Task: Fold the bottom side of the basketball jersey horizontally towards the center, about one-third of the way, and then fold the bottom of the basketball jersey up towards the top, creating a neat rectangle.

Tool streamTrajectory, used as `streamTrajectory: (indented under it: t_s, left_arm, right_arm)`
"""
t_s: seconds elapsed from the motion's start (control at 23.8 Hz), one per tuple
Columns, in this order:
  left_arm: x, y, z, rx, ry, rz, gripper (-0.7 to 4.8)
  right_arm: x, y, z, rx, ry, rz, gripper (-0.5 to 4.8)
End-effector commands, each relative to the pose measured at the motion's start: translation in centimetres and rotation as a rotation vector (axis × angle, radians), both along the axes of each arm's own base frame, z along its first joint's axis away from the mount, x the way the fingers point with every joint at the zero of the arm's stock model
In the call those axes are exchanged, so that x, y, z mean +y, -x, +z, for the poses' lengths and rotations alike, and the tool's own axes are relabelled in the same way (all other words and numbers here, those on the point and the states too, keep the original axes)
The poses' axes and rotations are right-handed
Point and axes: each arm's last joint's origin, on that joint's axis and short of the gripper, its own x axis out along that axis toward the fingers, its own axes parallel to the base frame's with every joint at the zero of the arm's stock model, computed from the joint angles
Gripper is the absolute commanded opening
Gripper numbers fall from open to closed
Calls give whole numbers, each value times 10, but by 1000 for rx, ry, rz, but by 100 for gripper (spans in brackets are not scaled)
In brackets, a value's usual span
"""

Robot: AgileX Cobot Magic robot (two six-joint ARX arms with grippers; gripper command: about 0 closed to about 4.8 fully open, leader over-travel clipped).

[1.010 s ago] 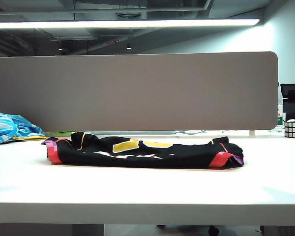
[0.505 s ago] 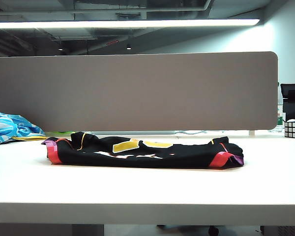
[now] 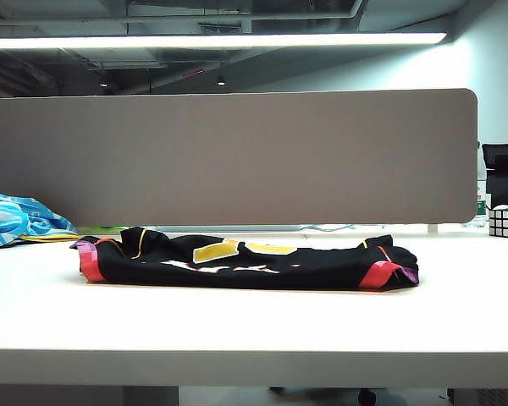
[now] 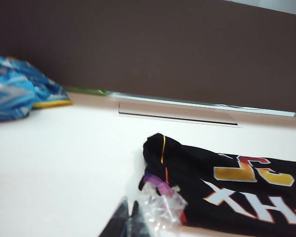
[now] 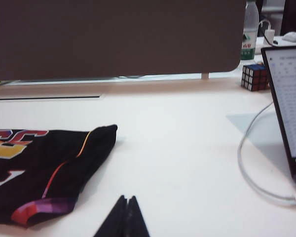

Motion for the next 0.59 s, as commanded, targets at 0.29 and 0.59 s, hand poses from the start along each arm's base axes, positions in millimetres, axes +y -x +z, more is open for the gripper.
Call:
streamTrajectory:
  t_s: [0.29,0.59]
  left_arm:
    - [0,2,11,-104,-64,12,-5]
    - [0,2,10,-100,-64,12,-5]
  right_arm:
    - [0,0,8,-95,10,3,-8]
    - [0,0,7,-94,9,3,-7]
